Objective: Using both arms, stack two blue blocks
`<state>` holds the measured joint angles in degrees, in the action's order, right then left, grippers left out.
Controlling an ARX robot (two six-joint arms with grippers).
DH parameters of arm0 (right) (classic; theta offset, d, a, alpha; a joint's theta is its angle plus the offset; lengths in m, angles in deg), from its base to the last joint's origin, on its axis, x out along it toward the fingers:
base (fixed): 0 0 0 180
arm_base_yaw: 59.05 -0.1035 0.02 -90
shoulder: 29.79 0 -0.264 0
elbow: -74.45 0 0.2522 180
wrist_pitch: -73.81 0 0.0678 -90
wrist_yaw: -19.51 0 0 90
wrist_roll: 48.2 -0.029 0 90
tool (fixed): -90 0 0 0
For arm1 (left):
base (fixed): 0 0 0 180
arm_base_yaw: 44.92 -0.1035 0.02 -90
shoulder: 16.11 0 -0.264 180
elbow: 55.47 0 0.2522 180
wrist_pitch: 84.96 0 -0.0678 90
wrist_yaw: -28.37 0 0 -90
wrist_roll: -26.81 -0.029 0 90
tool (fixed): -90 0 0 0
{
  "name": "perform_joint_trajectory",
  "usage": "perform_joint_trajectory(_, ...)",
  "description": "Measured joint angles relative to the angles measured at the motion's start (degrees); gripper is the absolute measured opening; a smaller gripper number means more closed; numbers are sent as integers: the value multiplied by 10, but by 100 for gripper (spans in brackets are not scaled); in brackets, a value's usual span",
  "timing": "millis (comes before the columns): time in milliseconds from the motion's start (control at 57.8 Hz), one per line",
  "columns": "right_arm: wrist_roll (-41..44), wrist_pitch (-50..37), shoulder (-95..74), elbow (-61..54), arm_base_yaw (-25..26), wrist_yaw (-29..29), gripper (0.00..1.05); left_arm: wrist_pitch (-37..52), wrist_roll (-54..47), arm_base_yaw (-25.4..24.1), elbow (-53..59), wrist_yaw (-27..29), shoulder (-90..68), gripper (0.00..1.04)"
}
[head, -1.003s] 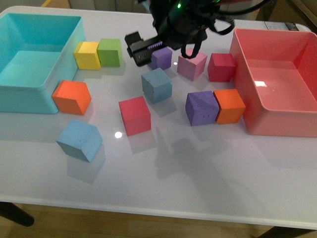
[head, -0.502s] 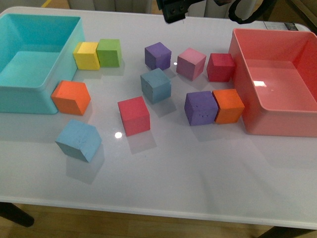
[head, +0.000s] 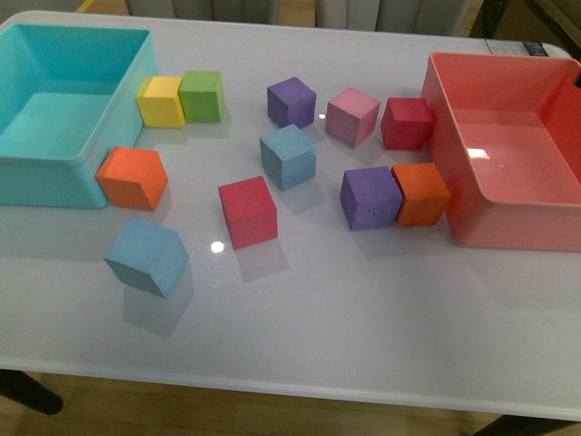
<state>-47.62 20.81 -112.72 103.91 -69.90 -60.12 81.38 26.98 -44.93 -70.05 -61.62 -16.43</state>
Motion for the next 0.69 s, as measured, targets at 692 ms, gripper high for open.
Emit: perform_joint_trajectory(692, 0, 200, 334, -139, 106, -102, 2, 0, 0, 0, 0, 0, 0, 96)
